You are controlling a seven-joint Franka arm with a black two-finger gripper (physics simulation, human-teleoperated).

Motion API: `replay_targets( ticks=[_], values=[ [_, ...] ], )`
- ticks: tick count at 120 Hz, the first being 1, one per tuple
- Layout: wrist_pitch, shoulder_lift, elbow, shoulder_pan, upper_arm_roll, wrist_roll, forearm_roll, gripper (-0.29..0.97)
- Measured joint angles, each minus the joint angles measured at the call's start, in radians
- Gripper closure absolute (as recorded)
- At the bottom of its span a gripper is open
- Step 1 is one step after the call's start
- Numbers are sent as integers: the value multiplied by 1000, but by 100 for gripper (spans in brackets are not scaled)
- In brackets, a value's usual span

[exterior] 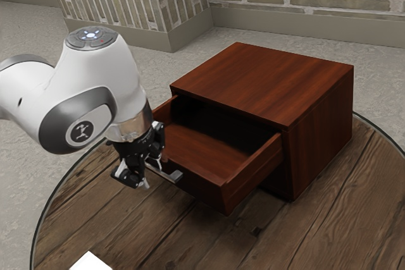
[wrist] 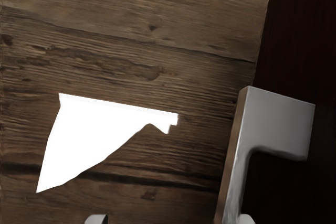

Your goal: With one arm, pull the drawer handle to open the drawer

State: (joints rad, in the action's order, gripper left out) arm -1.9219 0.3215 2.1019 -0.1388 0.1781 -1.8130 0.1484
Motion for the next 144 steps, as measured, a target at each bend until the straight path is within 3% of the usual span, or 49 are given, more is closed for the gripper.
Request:
replay_targets(
  ticks=[70, 144],
  values=[
    [26, -5, -23, 1, 1, -2, 0, 35],
    [139, -2, -44, -3, -2, -3, -53, 33]
  ],
)
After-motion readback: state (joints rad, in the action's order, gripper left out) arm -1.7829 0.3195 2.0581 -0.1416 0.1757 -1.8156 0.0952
